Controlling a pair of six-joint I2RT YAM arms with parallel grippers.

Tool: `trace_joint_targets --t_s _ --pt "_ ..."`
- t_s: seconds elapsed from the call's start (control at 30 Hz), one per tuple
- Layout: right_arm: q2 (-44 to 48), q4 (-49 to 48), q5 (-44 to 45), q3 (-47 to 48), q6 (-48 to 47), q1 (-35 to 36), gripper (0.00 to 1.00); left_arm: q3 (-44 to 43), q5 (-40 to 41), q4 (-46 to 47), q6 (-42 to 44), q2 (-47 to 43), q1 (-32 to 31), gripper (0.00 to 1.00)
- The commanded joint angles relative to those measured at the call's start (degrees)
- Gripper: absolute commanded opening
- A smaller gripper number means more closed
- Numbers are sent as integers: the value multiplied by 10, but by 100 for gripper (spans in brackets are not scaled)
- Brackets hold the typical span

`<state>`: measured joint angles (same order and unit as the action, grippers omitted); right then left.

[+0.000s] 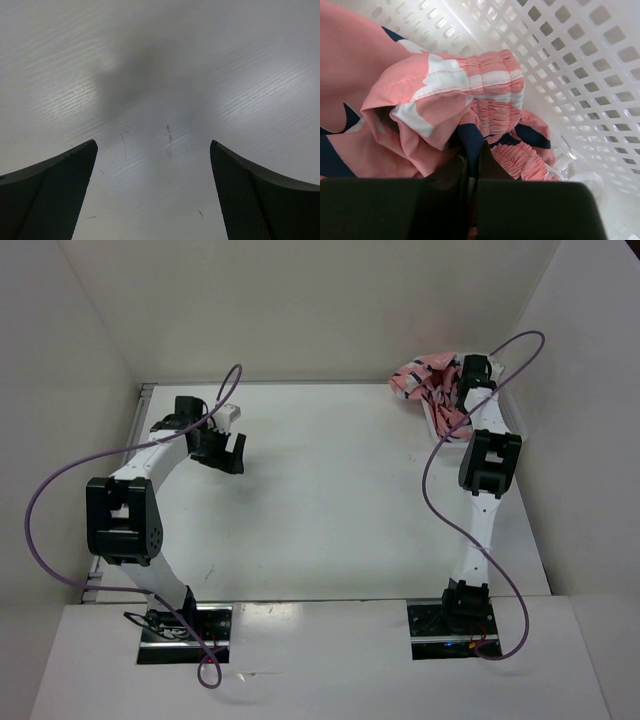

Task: Fold and stack the shorts
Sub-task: Grab the shorts from the pile

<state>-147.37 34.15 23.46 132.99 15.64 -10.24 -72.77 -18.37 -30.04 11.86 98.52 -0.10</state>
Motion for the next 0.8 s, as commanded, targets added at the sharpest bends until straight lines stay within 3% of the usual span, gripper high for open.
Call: trace_joint_targets --t_s 0.0,0.23,0.43,0.57,0.77 --pt "20 27 8 25 11 6 0 -17 -18 -5 11 -3 1 100" --pt "167 -14 56 30 -17 28 0 -37 -11 -5 11 -25 1 100" --pt "340 -94 76 -18 -55 65 0 -67 53 6 23 -68 1 100" --pt "450 -154 91 -65 -107 133 0 -72 90 16 14 -117 -4 100" --pt "596 -222 66 -148 -212 337 0 -72 106 17 -15 -204 2 100"
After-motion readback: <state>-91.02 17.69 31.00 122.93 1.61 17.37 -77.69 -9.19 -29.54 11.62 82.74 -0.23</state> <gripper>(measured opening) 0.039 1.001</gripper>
